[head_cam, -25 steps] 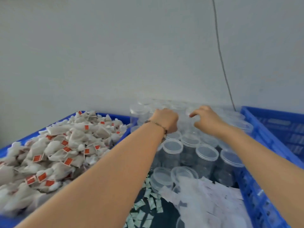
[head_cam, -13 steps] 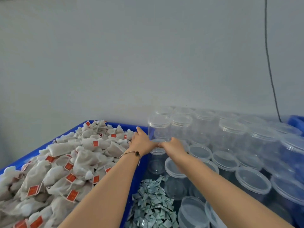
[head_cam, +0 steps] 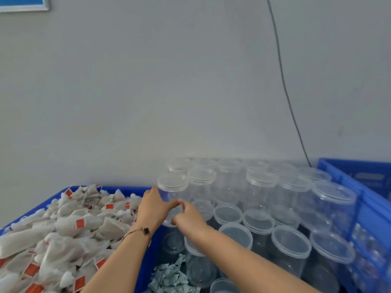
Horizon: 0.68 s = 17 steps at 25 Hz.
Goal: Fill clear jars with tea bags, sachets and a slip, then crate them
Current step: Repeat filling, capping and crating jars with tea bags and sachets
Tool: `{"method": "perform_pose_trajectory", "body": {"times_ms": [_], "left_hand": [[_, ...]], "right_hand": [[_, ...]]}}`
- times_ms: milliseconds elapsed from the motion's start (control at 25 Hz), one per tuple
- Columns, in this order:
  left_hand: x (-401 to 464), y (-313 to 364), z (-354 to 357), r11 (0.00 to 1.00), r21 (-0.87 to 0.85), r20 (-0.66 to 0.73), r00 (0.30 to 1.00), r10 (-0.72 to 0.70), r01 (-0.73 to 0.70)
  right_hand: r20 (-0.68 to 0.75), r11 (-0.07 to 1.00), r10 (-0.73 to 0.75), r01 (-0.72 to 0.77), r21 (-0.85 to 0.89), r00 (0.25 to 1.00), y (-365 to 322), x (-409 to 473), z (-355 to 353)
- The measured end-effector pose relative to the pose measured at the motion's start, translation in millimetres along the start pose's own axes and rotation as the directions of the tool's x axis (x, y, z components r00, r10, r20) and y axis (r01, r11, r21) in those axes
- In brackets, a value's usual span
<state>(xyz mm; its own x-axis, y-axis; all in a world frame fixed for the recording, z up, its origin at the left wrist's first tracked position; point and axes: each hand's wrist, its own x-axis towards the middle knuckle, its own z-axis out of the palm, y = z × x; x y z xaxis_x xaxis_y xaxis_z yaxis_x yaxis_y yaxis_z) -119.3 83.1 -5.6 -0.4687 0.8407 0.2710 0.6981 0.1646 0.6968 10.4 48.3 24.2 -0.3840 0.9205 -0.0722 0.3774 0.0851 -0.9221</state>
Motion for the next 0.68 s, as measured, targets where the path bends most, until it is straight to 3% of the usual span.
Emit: {"method": "perform_pose_trajectory", "body": {"times_ms": [240,400,480,560,640,680], "left_hand": [[-72,6,-26,0.997,-0.034,-0.107,0.992,0.062,-0.066],[-153,13,-30,0.97,-0.223,-0.076,0.994,0.077,-0.092],[-187,18,-26,0.941,-0.323,-0.066,0.994,0.087,-0.104],[-218,22,-21,0.918,-0.371,-0.059,0.991,0.123,-0.137],[-241,26,-12,0.942,-0.264,-0.064,0.978,0.198,-0.208],[-251,27,-5,0.945,-0.217,-0.057,0.97,0.237,-0.243]], "right_hand": [[0.016,0.979,-0.102,0.103,-0.174,0.995,5,-57,-13],[-0.088,0.969,-0.076,0.053,-0.242,0.993,4,-102,-26],[-0.085,0.926,-0.071,0.034,-0.375,0.994,2,-124,-34],[-0.079,0.762,-0.143,0.059,-0.644,0.987,6,-146,-40],[-0.061,0.51,-0.212,0.057,-0.858,0.975,10,-163,-43],[-0.048,0.435,-0.205,0.047,-0.899,0.978,13,-168,-43]]}}
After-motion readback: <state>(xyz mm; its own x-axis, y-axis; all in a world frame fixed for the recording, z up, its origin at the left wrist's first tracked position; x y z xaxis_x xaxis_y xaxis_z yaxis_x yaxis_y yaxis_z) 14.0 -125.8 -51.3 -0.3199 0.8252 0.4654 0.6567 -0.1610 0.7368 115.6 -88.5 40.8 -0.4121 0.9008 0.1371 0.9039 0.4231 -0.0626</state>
